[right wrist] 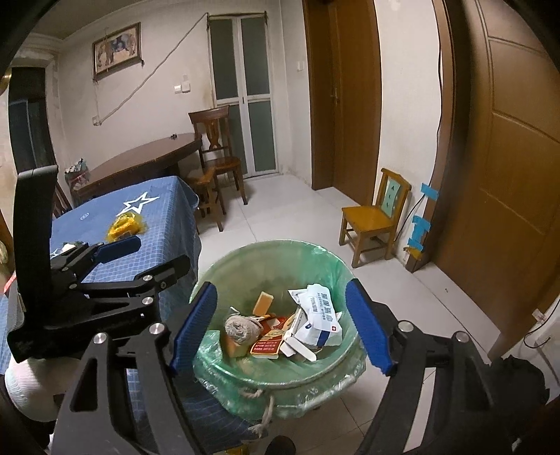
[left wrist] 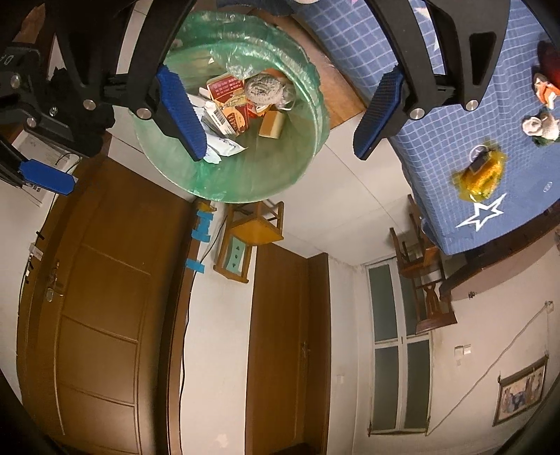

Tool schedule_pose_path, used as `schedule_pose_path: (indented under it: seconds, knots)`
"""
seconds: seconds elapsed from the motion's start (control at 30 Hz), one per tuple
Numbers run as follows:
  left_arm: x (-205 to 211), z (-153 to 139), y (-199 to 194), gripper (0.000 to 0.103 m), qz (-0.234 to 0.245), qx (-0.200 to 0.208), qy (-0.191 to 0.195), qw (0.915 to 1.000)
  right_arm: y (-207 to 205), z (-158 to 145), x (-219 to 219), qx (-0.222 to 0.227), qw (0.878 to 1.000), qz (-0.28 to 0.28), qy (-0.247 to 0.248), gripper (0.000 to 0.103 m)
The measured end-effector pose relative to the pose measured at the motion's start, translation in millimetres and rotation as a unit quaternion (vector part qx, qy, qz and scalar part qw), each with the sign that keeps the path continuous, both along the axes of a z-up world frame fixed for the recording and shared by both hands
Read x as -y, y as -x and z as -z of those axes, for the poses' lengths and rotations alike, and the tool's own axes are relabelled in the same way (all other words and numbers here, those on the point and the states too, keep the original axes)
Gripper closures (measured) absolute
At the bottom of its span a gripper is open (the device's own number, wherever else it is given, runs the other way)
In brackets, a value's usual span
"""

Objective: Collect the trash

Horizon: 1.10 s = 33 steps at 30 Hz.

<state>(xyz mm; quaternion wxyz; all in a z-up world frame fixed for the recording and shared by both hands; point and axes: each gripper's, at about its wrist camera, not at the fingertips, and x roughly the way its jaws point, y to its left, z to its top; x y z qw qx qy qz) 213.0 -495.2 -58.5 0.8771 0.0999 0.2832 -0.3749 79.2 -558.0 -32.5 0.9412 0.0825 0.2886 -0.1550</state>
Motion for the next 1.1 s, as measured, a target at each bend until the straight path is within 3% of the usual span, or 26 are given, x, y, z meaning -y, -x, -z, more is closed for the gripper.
schedule_pose_path:
  seconds: [0.13, 0.2, 0.43, 0.57, 0.8, 1.1]
  knots:
    - [-16.3, -13.0, 18.6, 0.005, -0.014, 0.021, 0.006, 0.9997, 20.6, -6.9, -13.3, 0.023, 1.0, 0.006, 0.02, 0.021]
    - [-32.1, -22.9, 32.7, 0.005, -0.023, 0.044, 0.018, 0.9986, 41.1, -11.0, -28.0, 0.049, 0.998, 0.011, 0.039, 0.008]
    - [-103.9, -45.9, 90.6, 0.005, -0.086, 0.144, 0.066, 0.9836, 108.0, -9.6, -68.9, 0.122, 0.989, 0.038, 0.071, 0.006]
    - [-126.9, -44.1, 118.5, 0.005, -0.059, 0.148, 0.069, 0.9847, 130.8, -7.1, -77.6, 0.146, 0.986, 0.045, 0.066, 0.006]
    - [-146.0, -43.2, 144.4, 0.005, -0.047, 0.137, 0.071, 0.9869, 155.4, 1.5, -84.3, 0.111, 0.991, 0.056, 0.038, 0.006]
    - [-153.6, -44.0, 159.9, 0.005, -0.05, 0.136, 0.059, 0.9877, 176.4, -18.2, -99.9, 0.128, 0.989, 0.042, 0.054, 0.006]
